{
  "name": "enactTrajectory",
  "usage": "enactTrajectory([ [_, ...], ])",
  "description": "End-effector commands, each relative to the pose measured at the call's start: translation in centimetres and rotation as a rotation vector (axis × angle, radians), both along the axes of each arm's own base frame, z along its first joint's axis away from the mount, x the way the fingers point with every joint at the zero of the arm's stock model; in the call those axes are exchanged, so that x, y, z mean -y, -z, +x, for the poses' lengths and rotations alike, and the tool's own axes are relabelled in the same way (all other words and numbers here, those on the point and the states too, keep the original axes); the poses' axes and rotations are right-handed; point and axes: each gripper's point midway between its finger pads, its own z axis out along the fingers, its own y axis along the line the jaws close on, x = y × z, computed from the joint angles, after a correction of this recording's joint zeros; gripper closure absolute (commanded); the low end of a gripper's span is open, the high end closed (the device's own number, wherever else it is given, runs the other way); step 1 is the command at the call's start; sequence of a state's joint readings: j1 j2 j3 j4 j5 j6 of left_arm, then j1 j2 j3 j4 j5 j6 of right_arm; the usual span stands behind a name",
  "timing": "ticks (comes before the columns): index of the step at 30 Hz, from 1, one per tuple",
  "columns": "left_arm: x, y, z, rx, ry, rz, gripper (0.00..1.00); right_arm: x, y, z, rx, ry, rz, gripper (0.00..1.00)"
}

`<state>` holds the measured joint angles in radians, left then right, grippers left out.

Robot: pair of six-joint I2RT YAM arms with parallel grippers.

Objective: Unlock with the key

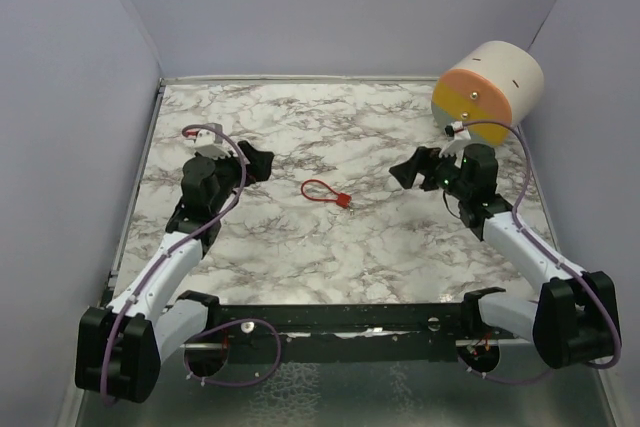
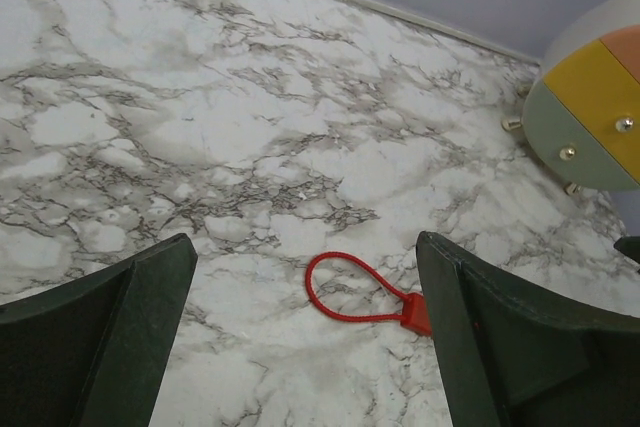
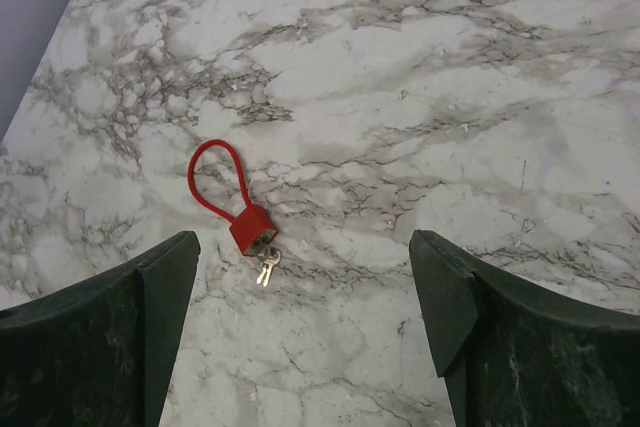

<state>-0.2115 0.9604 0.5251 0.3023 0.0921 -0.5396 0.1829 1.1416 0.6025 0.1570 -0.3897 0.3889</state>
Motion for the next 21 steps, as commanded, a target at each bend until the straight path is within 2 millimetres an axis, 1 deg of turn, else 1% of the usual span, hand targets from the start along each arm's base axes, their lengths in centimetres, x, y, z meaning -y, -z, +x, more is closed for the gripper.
enactTrajectory([
  [1,3.0,-1.5,0.5,0.026,0.117,-0.011,0.05,-1.0,1.0,-1.3,-0.018,-0.052,0.01,0.13],
  [6,7.0,-0.5,1.4,-0.007,0.221,0.029,0.05,-0.4,1.7,-2.5,-0.035,-0.033,-0.014,0.13],
  [9,9.2,0.3,1.9,-0.026,0.282,0.062,0.05,0.3,1.7,-2.7,-0.023,-0.007,-0.04,0.13],
  [12,10.9,0.9,2.1,-0.036,0.332,0.083,0.04,0.7,1.7,-2.7,-0.028,0.012,-0.057,0.13],
  [17,12.6,1.5,2.3,-0.057,0.399,0.115,0.03,1.1,1.9,-2.2,-0.025,0.03,-0.081,0.13],
  [21,13.1,2.7,2.4,-0.129,0.414,0.158,0.03,0.9,2.1,-1.2,-0.032,0.03,-0.08,0.13],
])
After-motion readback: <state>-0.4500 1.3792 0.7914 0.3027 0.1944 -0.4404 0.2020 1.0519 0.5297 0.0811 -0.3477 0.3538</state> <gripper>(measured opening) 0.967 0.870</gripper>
